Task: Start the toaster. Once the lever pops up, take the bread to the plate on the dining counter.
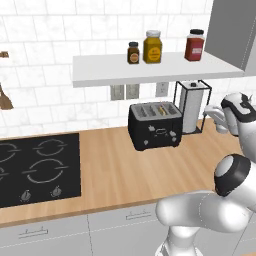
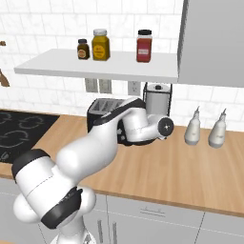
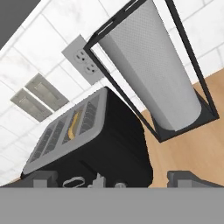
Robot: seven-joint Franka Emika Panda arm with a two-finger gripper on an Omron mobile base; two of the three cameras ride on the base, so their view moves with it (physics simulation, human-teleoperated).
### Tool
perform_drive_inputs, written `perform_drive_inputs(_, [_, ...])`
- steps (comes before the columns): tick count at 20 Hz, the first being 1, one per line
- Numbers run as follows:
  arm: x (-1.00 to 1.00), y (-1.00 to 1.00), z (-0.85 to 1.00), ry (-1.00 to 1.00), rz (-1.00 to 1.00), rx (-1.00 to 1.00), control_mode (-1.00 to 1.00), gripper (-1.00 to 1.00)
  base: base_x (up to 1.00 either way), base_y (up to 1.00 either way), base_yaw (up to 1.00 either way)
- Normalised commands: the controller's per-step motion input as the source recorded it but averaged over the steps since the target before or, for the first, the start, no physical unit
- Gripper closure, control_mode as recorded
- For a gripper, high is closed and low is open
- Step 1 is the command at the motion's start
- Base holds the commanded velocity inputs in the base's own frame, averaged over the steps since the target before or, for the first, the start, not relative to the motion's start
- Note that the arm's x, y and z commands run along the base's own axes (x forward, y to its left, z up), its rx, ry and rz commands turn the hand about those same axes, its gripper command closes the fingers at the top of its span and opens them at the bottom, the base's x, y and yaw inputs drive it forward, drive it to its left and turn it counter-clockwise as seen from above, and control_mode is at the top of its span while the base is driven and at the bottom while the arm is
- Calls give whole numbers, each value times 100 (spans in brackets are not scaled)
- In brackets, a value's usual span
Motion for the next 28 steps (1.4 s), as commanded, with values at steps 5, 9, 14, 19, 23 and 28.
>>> perform_drive_inputs(5, [0,0,0,0,0,0,-100,-100,0,0,0])
perform_drive_inputs(9, [0,0,0,0,0,0,-100,-100,0,0,0])
perform_drive_inputs(14, [0,0,0,0,0,0,-100,-100,0,0,0])
perform_drive_inputs(19, [0,0,0,0,0,0,-100,-100,0,0,0])
perform_drive_inputs(23, [0,0,0,0,0,0,-100,-100,0,0,0])
perform_drive_inputs(28, [0,0,0,0,0,0,-100,-100,0,0,0])
